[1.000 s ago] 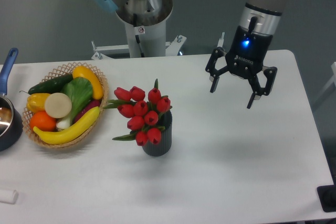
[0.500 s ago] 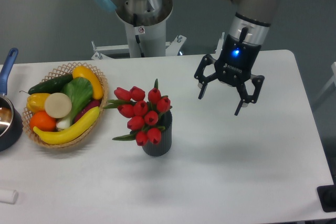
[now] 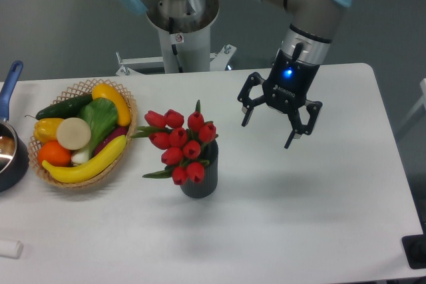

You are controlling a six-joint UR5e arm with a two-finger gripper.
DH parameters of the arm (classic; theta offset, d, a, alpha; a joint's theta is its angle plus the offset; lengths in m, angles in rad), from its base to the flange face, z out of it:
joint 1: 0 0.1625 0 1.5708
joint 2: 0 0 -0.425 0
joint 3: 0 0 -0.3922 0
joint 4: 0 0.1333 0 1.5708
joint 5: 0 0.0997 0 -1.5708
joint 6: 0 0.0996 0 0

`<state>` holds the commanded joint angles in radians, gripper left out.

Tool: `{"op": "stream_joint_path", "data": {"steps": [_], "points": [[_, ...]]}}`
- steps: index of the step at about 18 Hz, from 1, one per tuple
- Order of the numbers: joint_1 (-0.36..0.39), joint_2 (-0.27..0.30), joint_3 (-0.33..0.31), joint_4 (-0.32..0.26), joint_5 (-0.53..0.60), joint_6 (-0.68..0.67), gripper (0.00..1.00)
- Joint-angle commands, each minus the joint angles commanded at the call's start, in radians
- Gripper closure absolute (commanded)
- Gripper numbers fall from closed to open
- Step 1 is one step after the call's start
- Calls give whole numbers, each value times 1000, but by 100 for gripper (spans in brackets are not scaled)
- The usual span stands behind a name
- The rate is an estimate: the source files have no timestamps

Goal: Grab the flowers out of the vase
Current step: 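Move the open gripper toward the red tulip bouquet in the black vase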

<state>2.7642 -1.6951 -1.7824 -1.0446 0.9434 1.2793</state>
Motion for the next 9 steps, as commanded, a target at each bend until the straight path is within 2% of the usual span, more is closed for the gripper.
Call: {"op": "stream_joint_path", "data": {"steps": [2,9], "points": [[-14,9,-8,-3,-2,6,0],[-26,86,-139,-2,-25,112,0]]}}
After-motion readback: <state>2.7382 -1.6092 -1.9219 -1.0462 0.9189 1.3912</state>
